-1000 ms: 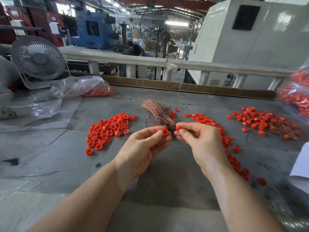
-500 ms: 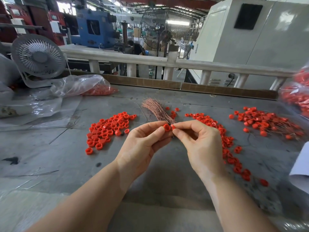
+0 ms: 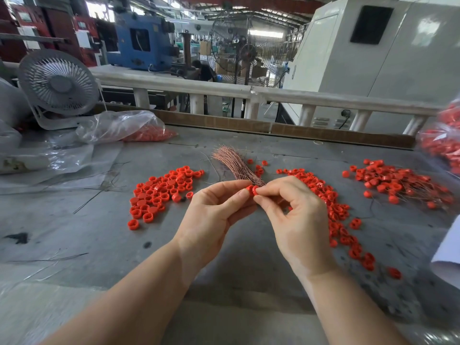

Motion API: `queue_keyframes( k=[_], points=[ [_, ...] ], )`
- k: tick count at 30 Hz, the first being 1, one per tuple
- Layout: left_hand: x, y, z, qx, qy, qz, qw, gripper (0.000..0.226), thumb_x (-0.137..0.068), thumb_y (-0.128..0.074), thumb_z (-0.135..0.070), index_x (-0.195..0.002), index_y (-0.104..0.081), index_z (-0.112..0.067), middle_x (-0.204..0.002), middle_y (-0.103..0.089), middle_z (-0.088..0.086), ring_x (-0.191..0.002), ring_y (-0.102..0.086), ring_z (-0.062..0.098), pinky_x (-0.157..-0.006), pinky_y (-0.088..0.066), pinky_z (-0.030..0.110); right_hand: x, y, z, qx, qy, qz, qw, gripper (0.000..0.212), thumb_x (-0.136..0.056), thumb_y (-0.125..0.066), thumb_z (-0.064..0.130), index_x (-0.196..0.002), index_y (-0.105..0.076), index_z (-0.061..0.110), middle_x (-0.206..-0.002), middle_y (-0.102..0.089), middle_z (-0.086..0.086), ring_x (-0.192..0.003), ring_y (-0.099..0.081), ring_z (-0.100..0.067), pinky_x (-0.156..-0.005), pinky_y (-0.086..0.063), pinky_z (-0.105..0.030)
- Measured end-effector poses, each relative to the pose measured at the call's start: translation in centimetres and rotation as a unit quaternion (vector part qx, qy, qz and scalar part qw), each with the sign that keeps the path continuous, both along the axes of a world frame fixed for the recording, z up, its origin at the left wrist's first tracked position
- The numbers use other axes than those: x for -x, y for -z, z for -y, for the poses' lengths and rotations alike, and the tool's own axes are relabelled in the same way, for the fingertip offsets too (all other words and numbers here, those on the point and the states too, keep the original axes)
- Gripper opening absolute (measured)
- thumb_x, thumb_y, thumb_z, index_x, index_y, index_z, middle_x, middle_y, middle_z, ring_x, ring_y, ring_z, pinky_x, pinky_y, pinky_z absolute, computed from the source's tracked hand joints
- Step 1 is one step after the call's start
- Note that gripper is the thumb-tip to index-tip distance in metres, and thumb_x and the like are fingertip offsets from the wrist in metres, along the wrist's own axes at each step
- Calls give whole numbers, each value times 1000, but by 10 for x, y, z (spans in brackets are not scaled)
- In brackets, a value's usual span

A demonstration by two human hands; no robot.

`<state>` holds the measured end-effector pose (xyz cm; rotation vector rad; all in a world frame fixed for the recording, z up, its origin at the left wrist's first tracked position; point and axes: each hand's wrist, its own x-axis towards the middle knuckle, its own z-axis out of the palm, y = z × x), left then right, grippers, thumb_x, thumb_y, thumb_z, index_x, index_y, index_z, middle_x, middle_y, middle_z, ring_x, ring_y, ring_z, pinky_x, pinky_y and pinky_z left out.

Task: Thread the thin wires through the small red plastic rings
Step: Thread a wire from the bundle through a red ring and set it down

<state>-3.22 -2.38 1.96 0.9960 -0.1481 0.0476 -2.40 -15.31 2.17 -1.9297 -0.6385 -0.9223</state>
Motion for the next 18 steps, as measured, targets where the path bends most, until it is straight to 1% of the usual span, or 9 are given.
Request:
queue_keyframes(
  k=[7,14,18],
  points=[
    [1,1,0,-31,-9,17,999,17,-67,-62,-10,-75,-77,-16,-79,-73,6,-74,-70,12,-65,-54,19,1,1,0,15,14,10,1000,2,-77,-68,9,-77,-69,9,-77,-61,3,-75,-56,-6,-69,-47,-21],
    [2,1,0,-45,-18,27,998,16,-67,-63,-10,-76,-76,-14,-82,-73,8,-76,-70,15,-67,-55,20,0,1,1,6,2,-1,1000,2,-78,-68,10,-78,-70,8,-78,-62,4,-75,-57,-5,-69,-47,-17],
    [2,1,0,-55,-22,37,998,17,-67,-63,-10,-77,-77,-16,-82,-74,7,-78,-70,15,-68,-55,20,0,2,1,-3,-5,-10,1000,1,-77,-69,9,-78,-70,8,-79,-62,5,-75,-57,-4,-69,-48,-17]
  ],
)
